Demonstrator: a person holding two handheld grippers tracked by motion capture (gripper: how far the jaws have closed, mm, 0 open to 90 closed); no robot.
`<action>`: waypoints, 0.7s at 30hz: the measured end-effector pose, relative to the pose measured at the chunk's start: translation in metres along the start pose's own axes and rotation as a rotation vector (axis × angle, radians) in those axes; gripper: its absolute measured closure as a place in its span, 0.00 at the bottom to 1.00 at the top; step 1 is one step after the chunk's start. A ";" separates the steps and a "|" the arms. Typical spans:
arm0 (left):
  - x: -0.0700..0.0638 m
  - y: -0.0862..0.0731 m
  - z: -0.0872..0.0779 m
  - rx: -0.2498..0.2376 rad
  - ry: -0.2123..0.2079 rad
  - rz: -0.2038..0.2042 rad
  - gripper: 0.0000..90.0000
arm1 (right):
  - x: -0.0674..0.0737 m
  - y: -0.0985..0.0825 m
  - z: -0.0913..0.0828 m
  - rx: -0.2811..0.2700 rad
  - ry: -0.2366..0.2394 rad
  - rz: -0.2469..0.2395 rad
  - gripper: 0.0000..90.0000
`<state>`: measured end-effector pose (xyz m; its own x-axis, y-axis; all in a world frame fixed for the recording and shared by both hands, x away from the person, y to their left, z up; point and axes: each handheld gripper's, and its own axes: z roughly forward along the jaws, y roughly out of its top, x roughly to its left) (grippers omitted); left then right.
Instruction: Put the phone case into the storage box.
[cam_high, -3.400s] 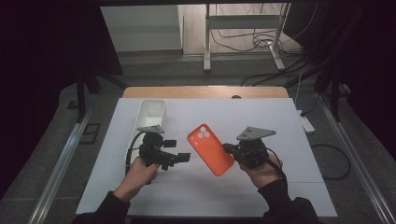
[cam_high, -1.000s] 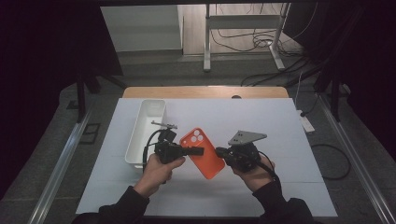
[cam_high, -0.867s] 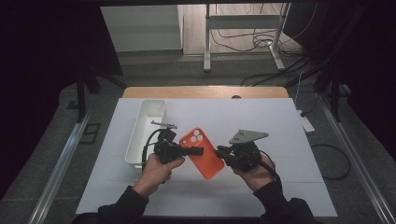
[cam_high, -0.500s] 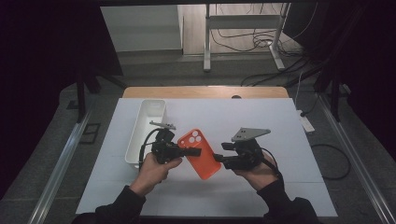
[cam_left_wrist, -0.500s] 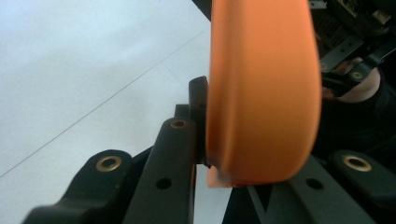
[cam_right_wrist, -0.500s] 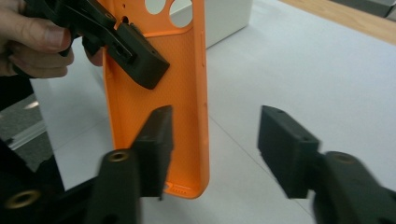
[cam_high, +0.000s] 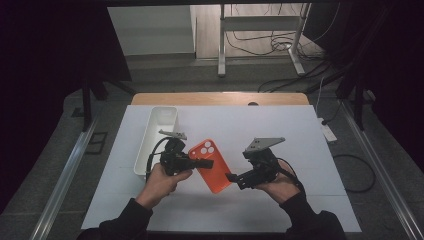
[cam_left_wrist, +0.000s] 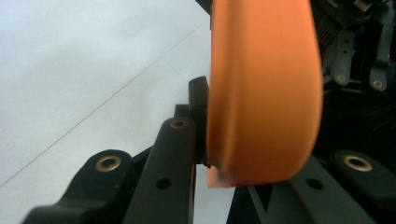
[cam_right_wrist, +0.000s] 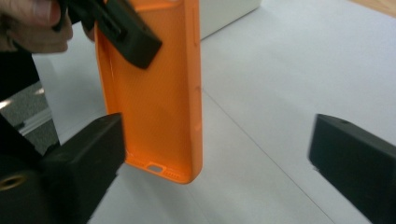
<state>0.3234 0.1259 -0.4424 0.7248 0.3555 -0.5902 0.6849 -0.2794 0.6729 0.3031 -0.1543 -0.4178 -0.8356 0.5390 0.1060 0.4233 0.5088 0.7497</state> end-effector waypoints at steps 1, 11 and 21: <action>0.000 0.000 0.000 0.000 -0.002 0.005 0.93 | 0.000 -0.001 0.002 0.002 0.006 -0.006 0.00; 0.000 0.000 -0.001 0.000 -0.035 0.044 0.93 | 0.000 -0.004 0.007 0.011 0.055 -0.001 0.00; -0.001 0.001 0.002 -0.009 -0.085 0.072 0.93 | 0.007 -0.003 0.013 0.038 0.097 0.025 0.00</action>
<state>0.3230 0.1235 -0.4422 0.7762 0.2576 -0.5755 0.6303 -0.2931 0.7189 0.3001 -0.1433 -0.4273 -0.8539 0.4852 0.1881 0.4556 0.5222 0.7209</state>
